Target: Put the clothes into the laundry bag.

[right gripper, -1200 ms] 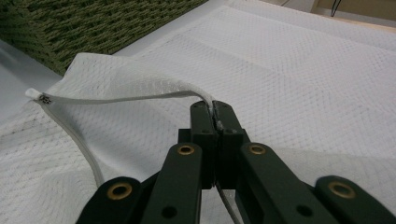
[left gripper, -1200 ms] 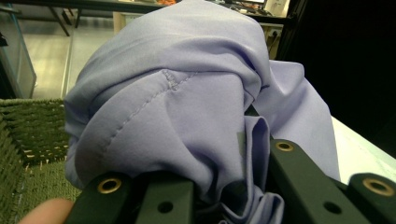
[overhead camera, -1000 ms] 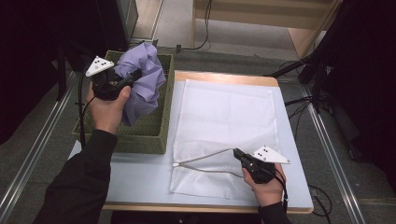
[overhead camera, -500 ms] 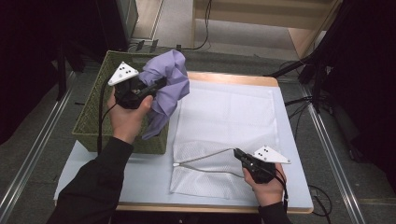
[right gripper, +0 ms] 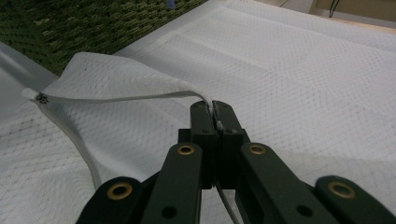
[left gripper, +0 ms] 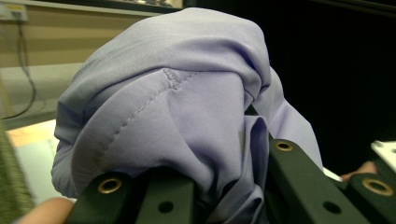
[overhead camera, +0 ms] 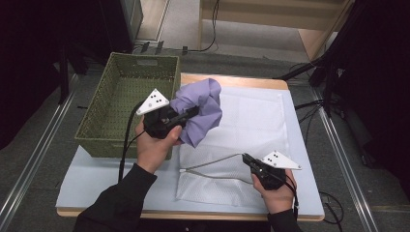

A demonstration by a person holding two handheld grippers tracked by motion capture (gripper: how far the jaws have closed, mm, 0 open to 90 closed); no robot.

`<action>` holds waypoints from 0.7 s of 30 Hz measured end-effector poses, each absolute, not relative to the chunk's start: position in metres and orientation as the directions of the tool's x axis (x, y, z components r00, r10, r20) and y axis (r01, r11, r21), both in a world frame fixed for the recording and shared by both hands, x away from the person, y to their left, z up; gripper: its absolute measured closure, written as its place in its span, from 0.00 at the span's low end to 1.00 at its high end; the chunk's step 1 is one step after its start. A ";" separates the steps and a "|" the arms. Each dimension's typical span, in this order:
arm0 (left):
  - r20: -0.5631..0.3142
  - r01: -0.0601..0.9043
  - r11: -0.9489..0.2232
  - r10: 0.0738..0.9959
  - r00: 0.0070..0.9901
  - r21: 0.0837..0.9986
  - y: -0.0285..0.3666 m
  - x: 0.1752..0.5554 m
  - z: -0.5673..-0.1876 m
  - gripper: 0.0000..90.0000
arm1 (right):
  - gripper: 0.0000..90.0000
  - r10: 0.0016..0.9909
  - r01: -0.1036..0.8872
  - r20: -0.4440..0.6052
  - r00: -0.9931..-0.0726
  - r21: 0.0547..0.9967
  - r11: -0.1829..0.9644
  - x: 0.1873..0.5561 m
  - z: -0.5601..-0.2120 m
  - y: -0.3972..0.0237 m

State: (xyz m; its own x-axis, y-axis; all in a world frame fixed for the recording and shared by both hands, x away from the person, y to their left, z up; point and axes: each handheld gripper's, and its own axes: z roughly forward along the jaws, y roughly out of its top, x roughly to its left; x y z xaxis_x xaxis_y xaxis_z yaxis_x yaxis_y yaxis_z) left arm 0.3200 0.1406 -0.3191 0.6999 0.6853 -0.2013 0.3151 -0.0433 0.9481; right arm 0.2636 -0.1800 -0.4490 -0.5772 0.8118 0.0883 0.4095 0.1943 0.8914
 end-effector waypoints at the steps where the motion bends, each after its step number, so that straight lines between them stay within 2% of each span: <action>1: -0.213 0.322 -0.035 0.683 0.699 0.946 0.139 0.316 -0.321 0.88 | 1.00 0.812 0.408 0.087 -0.578 0.892 0.196 0.264 -0.449 -0.180; 12: -0.284 0.373 -0.025 0.602 0.747 0.928 0.119 0.279 -0.348 0.88 | 1.00 0.811 0.406 0.088 -0.578 0.893 0.193 0.265 -0.449 -0.180; 21: -0.298 0.386 -0.045 0.554 0.777 0.921 0.114 0.253 -0.367 0.88 | 1.00 0.815 0.411 0.088 -0.573 0.891 0.192 0.265 -0.449 -0.182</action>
